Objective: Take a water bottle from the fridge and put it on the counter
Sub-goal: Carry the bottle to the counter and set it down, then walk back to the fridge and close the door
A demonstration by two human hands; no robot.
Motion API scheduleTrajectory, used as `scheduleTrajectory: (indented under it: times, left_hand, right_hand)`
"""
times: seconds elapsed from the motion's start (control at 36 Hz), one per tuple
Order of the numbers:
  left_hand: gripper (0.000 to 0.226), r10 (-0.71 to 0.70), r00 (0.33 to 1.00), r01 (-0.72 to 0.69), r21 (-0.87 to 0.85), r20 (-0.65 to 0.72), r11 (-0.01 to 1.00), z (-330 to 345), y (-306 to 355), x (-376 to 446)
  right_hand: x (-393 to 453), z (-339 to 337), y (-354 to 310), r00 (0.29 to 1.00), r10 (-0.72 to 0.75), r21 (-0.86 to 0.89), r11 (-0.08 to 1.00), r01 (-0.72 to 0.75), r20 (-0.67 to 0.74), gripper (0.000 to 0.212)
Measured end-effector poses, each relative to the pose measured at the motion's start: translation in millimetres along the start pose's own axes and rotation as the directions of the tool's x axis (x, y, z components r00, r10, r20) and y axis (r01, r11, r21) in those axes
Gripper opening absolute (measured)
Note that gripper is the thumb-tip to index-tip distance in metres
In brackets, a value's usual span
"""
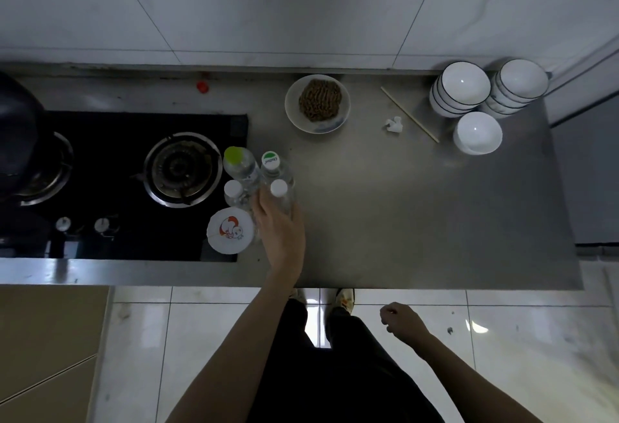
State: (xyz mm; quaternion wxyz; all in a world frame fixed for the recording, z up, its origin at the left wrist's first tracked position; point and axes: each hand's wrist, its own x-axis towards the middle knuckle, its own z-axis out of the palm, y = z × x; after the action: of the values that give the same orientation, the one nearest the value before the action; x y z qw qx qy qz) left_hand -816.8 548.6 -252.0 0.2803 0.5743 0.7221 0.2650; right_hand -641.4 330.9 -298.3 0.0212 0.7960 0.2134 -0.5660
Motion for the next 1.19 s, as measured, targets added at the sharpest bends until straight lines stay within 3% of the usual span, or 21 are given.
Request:
scheduleTrajectory:
  times: [0.19, 0.33, 0.42, 0.5, 0.56, 0.58, 0.64, 0.69, 0.75, 0.89, 0.92, 1.0, 1.14, 1.19]
  left_hand:
    - [0.073, 0.0, 1.0, -0.001, -0.033, -0.01, 0.999, -5.4, 9.0, -7.9]
    - [0.077, 0.194, 0.978, -0.198, -0.047, -0.079, 0.979, -30.1, 13.0, -23.4]
    - [0.063, 0.391, 0.918, -0.397, -0.11, -0.074, 0.911, -44.8, 3.1, -32.6]
    - [0.036, 0.48, 0.872, -0.464, -0.154, 0.095, 0.872, -52.2, -17.6, -52.1]
    - [0.024, 0.365, 0.834, -0.355, -0.105, 0.413, 0.929, -52.5, -31.8, -63.2]
    - [0.024, 0.255, 0.746, -0.298, -0.034, 0.615, 0.954, -49.9, -40.8, -66.8]
    - [0.035, 0.003, 0.435, -0.297, 0.14, 0.9, 0.945, -40.4, -62.1, -70.9]
    - [0.039, -0.212, 0.154, -0.472, 0.261, 0.965, 0.842, -29.0, -78.4, -76.5]
    - [0.035, -0.335, 0.05, -0.636, 0.289, 0.941, 0.715, -19.4, -92.1, -85.8]
    - [0.027, -0.5, 0.053, -0.847, 0.304, 0.865, 0.436, 2.8, -102.6, -105.1]
    - [0.02, -0.508, 0.053, -0.853, 0.304, 0.86, 0.425, 10.0, -100.3, -110.4]
    - [0.031, -0.499, 0.073, -0.814, 0.34, 0.864, 0.47, 37.6, -85.9, -134.9]
    - [0.017, -0.423, 0.018, -0.812, 0.26, 0.906, 0.523, 91.4, -43.9, -188.7]
    - [0.017, -0.394, 0.012, -0.824, 0.232, 0.919, 0.516, 117.6, -25.0, -210.1]
  right_hand:
    - [-8.5, 2.6, 13.5, 1.0, -0.026, 0.014, 1.0, 0.026, 0.002, 0.021]
    - [-12.7, 10.7, 29.4, 0.999, 0.04, 0.052, 0.998, -0.04, 0.002, 0.022]
    - [-12.7, 17.1, 41.1, 0.998, 0.058, 0.099, 0.993, -0.058, -0.002, 0.03]
    - [-16.9, 25.4, 52.2, 0.994, 0.11, 0.209, 0.972, -0.105, -0.011, 0.029]
    - [-19.7, 31.9, 59.6, 0.989, 0.144, 0.282, 0.95, -0.132, -0.024, 0.029]
    - [-21.9, 35.5, 63.6, 0.988, 0.155, 0.321, 0.937, -0.137, -0.029, 0.03]
    - [-28.2, 43.7, 71.2, 0.984, 0.175, 0.401, 0.904, -0.147, -0.035, 0.029]
    - [-37.6, 53.8, 78.7, 0.979, 0.198, 0.462, 0.873, -0.156, -0.042, 0.027]
    - [-49.0, 66.6, 86.5, 0.976, 0.21, 0.502, 0.85, -0.159, -0.047, 0.023]
    - [-74.4, 115.8, 126.4, 0.95, 0.31, 0.665, 0.715, -0.213, -0.029, 0.019]
    - [-79.9, 127.7, 136.6, 0.94, 0.342, 0.707, 0.668, -0.232, -0.014, 0.018]
    - [-96.7, 165.1, 167.9, 0.909, 0.416, 0.806, 0.526, -0.273, 0.037, 0.026]
    - [-126.0, 217.1, 220.8, 0.811, 0.555, 0.903, 0.229, -0.363, 0.185, 0.022]
    - [-132.4, 226.1, 241.0, 0.781, 0.584, 0.893, 0.201, -0.403, 0.221, 0.027]
